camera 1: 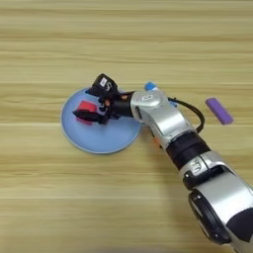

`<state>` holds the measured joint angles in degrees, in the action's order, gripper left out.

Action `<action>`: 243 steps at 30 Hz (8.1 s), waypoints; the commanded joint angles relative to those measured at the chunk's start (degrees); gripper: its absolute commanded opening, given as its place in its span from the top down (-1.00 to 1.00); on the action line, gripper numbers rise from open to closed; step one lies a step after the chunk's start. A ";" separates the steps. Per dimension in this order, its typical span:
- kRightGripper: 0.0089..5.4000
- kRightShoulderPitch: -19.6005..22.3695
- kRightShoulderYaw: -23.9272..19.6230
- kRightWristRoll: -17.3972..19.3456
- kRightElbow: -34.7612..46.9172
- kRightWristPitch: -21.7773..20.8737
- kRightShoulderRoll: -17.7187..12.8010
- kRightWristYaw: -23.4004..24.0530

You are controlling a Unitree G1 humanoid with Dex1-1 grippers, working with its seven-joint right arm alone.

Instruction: Move the objects on the table

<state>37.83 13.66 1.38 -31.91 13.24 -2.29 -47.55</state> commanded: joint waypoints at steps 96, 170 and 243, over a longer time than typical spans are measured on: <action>-0.44 -11.21 -23.49 4.16 -14.62 -6.21 -32.21 11.07; 0.48 -5.82 0.47 6.38 35.88 17.73 -17.63 3.29; -0.95 -1.60 -11.69 11.61 29.51 17.28 -17.16 -1.92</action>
<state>31.04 5.33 11.79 -4.26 32.13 -17.55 -51.60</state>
